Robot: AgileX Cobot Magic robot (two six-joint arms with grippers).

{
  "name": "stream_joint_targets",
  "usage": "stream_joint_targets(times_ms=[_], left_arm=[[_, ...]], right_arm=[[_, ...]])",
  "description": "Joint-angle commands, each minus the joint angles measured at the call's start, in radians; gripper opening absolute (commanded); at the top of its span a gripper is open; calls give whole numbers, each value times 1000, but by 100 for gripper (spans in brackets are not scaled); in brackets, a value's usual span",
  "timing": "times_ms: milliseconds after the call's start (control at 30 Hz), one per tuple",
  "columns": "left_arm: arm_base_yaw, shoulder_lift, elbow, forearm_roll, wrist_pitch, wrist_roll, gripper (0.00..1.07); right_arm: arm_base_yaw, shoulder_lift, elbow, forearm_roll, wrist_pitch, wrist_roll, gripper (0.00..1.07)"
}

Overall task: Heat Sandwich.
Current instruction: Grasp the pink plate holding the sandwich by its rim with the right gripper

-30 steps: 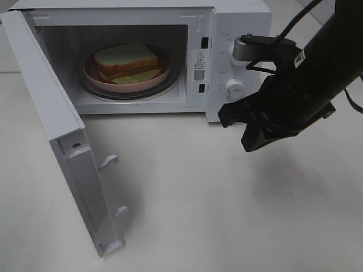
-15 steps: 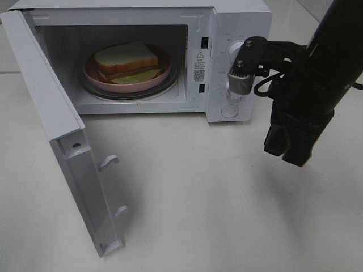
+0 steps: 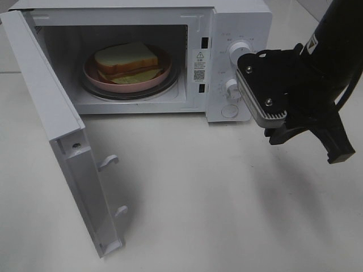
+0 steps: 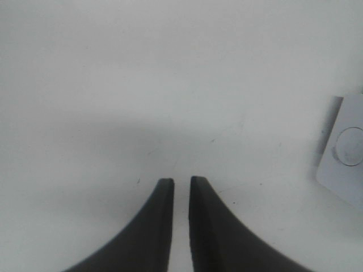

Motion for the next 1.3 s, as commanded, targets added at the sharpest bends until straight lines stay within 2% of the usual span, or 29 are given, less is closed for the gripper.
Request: stream_joint_targets(times_ms=[33,67,100,133,167,233,267,333,367,600,667,767,900,1067,1300], left_arm=[[3,-8,1,-7,-10,-7,100],[3,-8,1,-7,-10,-7,100],[3,-8,1,-7,-10,-7,100],[3,-8,1,-7,-10,-7,100],[3,-8,1,-7,-10,-7,100],[3,-8,1,-7,-10,-7,100],[3,-8,1,-7,-10,-7,100],[3,-8,1,-7,-10,-7,100],[3,-8,1,-7,-10,-7,100],[3,-8,1,-7,-10,-7,100],[3,-8,1,-7,-10,-7,100],[3,-8,1,-7,-10,-7,100],[3,-8,1,-7,-10,-7,100],[3,-8,1,-7,-10,-7,100],[3,-8,1,-7,-10,-7,100]], right_arm=[[-4,-6,-7,0,-33,-4,29],[-4,-6,-7,0,-40,1,36],[-4,-6,-7,0,-40,1,36],[-4,-6,-7,0,-51,8,44],[-4,-6,-7,0,-76,29,62],[-4,-6,-7,0,-87,52,78],[-4,-6,-7,0,-87,52,78],[-4,-5,-7,0,-103,109,95],[-4,-5,-7,0,-108,139,98],[11,-5,-7,-39,-153,174,97],[45,6,-11,-106,-167,174,96],[69,21,-21,-138,-171,177,96],[104,68,-69,-158,-180,194,94],[154,165,-179,-184,-202,196,92],[172,237,-254,-195,-245,192,91]])
